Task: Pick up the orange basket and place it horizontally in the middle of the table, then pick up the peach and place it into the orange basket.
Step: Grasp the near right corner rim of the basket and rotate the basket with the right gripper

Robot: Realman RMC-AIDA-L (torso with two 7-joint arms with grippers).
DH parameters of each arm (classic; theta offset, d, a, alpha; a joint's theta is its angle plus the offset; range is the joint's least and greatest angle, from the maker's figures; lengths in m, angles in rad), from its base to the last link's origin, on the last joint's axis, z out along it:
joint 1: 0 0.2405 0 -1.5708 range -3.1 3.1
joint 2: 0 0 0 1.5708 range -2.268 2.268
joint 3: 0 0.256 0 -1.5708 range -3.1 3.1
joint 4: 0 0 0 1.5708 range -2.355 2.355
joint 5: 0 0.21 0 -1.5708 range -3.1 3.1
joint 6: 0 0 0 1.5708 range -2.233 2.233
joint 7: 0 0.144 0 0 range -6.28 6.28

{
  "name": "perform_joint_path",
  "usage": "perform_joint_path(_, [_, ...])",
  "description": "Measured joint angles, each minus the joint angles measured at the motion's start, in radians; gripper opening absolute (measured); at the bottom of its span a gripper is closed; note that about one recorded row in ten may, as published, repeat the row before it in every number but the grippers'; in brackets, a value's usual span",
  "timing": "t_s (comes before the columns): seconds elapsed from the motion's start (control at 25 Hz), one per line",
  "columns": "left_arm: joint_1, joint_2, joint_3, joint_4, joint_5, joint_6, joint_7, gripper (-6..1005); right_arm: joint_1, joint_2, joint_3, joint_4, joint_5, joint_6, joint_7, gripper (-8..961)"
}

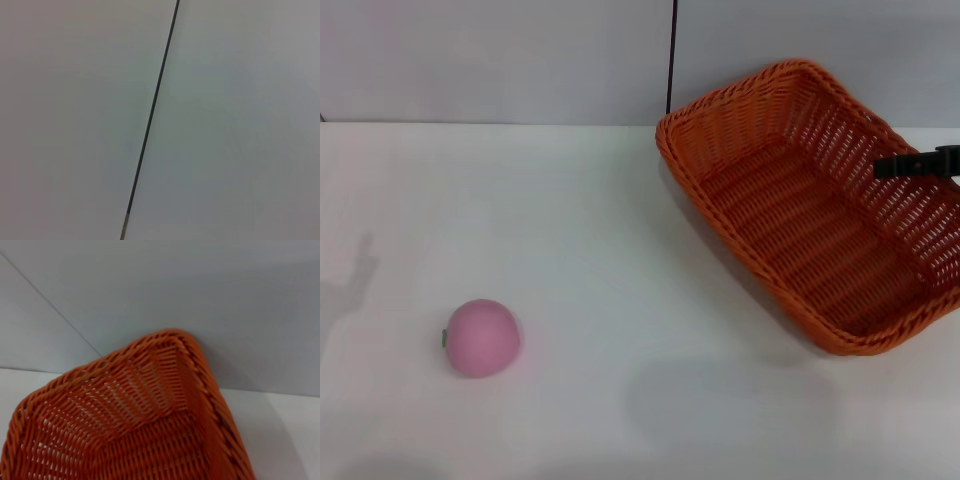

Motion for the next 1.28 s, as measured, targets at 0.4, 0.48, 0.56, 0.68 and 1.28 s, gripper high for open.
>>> perform_joint_path(0.4, [-0.005, -0.002, 0.000, -0.001, 0.000, 0.001, 0.000, 819, 0.010, 0.000, -0.007, 0.034, -0.003, 0.024, -0.006, 800])
perform_joint_path(0.48, [-0.003, -0.002, 0.001, -0.001, 0.000, -0.002, 0.000, 819, 0.010, 0.000, -0.013, 0.034, -0.003, 0.021, -0.006, 794])
perform_joint_path(0.56, [-0.003, -0.002, 0.005, -0.001, 0.000, -0.004, 0.000, 819, 0.009, 0.000, -0.014, 0.034, -0.005, 0.019, -0.006, 753])
perform_joint_path(0.68, [-0.002, -0.002, 0.010, -0.001, 0.000, -0.005, 0.000, 819, 0.008, 0.000, -0.016, 0.033, -0.005, 0.018, -0.006, 641])
perform_joint_path(1.28, [0.003, -0.001, 0.029, -0.003, 0.000, -0.022, -0.001, 818, -0.010, 0.014, -0.027, -0.059, -0.001, -0.058, -0.050, 189])
